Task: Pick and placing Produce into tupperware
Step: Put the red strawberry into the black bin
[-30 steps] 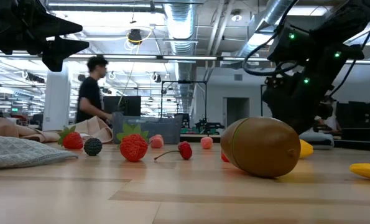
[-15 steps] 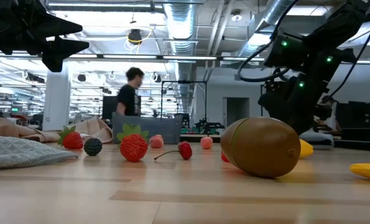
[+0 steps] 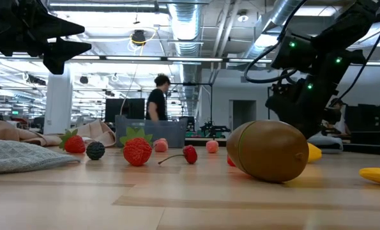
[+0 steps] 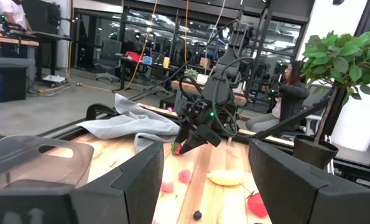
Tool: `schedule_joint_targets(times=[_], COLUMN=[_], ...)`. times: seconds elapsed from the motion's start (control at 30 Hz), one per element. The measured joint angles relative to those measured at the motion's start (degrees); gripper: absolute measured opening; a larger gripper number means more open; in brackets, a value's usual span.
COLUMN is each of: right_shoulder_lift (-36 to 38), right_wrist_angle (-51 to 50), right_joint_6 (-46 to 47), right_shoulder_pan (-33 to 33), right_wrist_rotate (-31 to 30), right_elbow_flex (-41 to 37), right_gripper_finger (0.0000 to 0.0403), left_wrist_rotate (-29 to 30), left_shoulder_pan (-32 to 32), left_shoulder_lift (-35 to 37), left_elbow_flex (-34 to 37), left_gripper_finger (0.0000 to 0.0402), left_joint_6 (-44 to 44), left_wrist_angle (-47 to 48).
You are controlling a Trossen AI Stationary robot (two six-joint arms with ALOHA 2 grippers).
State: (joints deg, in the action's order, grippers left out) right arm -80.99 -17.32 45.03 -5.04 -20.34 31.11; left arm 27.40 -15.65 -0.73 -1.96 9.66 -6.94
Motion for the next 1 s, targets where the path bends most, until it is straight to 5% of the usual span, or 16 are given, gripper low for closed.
schedule_joint_targets(times=[0.37,1.0], right_shoulder_lift=[0.0,0.0], right_wrist_angle=[0.2,6.1], right_joint_6=[0.0,-1.8], right_shoulder_pan=[0.0,0.5], right_wrist_rotate=[0.7,0.8], right_elbow_flex=[0.0,0.0], right_gripper_finger=[0.0155,0.0155], left_wrist_rotate=[0.0,0.0], left_shoulder_pan=[0.0,0.0], left_shoulder_lift=[0.0,0.0], left_elbow_flex=[0.0,0.0], left_gripper_finger=[0.0226,0.0226], left_joint_6=[0.0,0.0], left_wrist_angle=[0.0,0.0])
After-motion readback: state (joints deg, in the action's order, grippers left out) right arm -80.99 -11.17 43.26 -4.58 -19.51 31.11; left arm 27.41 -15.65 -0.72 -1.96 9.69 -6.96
